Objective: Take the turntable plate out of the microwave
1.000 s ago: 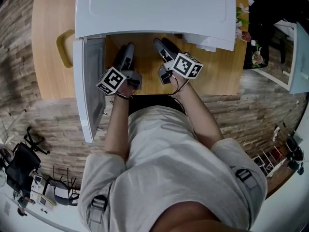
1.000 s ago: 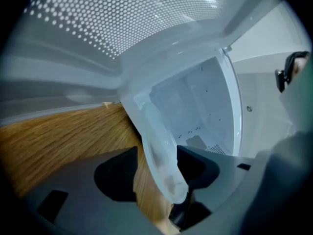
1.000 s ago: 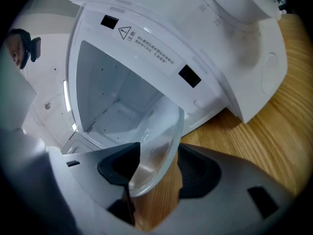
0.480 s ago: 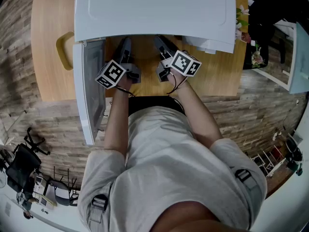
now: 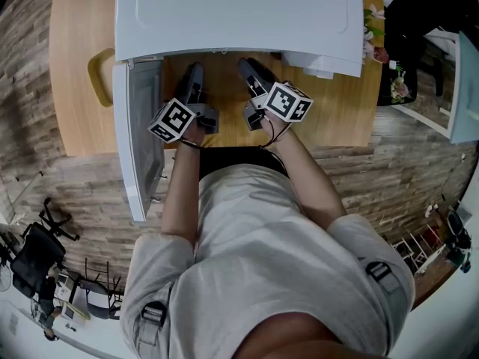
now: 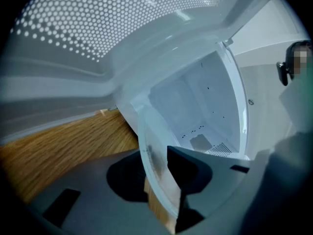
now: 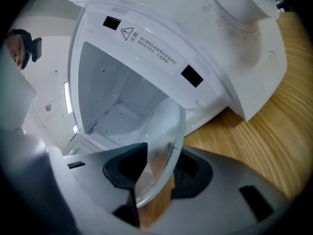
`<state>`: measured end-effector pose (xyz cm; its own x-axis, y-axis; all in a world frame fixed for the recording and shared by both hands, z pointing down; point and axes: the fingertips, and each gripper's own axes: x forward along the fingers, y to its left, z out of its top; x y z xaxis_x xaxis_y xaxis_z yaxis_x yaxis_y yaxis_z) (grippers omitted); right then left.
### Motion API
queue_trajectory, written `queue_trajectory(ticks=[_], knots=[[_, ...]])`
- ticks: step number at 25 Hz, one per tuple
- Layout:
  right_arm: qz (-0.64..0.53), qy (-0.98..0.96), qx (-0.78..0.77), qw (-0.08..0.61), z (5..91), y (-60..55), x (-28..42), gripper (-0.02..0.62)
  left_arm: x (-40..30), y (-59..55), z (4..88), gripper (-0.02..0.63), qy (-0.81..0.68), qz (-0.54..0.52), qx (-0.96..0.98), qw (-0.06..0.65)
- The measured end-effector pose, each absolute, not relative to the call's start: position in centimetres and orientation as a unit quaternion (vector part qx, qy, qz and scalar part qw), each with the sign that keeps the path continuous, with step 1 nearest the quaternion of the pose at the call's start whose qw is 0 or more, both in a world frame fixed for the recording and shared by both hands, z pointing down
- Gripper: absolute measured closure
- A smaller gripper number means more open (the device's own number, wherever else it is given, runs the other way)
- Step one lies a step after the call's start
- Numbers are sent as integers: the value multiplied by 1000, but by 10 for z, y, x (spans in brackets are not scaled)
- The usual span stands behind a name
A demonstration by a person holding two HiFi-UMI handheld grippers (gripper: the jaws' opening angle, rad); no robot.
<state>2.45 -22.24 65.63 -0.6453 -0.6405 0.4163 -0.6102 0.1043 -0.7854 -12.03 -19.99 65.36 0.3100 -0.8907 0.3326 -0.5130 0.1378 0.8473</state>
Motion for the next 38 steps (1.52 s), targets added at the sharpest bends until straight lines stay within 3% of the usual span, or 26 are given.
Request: queue_trajectory(ticks=[11,19,21,22,28,31,34,36,38], knots=[[-525,738,-423,19,663,-215,27,433,-119,-185,655,486,-557,-180,635,503],[-555,727,-396,83,658,-235,15,394,-106,-184,659,478,-530,-193,644,517],[-558,727,-391,82,659,-237,11,420,-102,-186,656,477,-521,-188,652,518],[-559,728,-389,81,658,-238,10,471,-100,-187,655,467,-516,-186,655,520],[-568,726,-376,96,656,-237,9,500,-109,-198,652,390,-518,-213,644,521],[-568,725,-375,99,655,-237,9,505,-109,-208,650,385,-518,-228,639,521],[-566,727,-376,98,656,-237,9,505,-110,-215,653,413,-523,-239,625,527],[-563,728,-378,98,656,-237,10,505,-112,-215,657,481,-527,-243,616,532],[-560,729,-382,98,655,-236,10,505,-112,-215,658,506,-529,-241,617,531]])
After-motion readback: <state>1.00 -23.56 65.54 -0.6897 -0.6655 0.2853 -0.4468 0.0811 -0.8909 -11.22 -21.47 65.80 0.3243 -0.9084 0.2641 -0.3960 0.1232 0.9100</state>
